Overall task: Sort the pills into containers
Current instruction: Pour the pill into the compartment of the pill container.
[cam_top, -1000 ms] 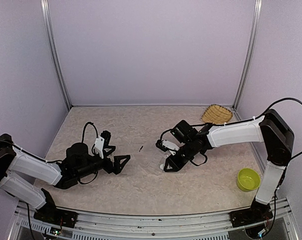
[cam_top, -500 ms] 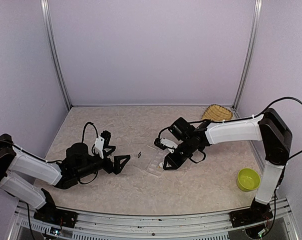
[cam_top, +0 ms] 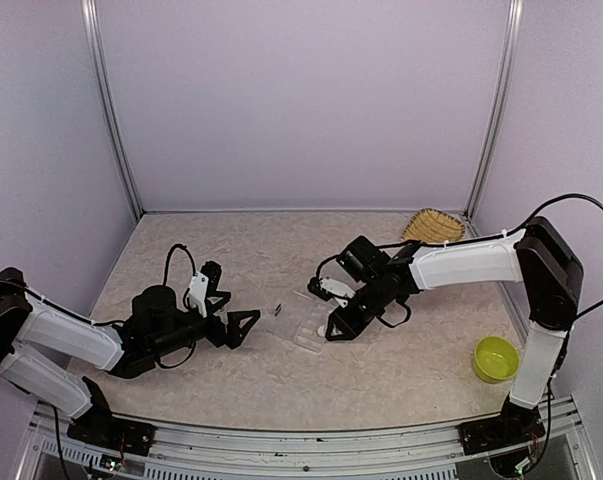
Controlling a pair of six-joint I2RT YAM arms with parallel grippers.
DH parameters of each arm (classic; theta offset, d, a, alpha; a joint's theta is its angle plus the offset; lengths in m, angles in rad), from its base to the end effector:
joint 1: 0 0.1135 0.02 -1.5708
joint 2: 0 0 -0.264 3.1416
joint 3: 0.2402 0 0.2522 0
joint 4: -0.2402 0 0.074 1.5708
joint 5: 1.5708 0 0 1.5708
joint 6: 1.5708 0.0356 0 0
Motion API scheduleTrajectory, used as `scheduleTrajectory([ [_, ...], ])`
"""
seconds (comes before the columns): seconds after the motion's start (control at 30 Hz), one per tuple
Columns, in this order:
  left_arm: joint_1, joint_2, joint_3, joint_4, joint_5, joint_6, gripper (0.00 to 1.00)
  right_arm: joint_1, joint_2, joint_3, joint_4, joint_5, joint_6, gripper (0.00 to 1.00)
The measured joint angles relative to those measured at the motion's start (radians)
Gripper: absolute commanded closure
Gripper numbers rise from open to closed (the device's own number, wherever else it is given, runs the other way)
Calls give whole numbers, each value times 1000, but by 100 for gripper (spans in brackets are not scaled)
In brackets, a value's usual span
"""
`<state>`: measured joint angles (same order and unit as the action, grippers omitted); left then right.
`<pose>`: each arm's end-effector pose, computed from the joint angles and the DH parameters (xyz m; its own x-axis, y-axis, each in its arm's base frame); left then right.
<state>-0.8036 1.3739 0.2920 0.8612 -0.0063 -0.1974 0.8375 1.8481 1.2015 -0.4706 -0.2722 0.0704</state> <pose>0.1690 -0.1750 0.1603 -0.2893 0.0175 -0.9571 0.6719 0.7159 -0.1900 0.2415 0.2823 0.1704 -0.6560 -0.6270 -0.4201 -0.7502 0.6028 0.2719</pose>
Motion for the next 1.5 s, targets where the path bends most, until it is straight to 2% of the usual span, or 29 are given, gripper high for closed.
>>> scheduleTrajectory([
  [0.57, 0, 0, 0, 0, 0, 0, 1, 0, -36, -111, 166, -23, 14, 88],
  [0.93, 0, 0, 0, 0, 0, 0, 1, -1, -127, -224, 295, -59, 24, 88],
  [1.5, 0, 0, 0, 0, 0, 0, 1, -29, -297, -464, 652, -159, 53, 88],
])
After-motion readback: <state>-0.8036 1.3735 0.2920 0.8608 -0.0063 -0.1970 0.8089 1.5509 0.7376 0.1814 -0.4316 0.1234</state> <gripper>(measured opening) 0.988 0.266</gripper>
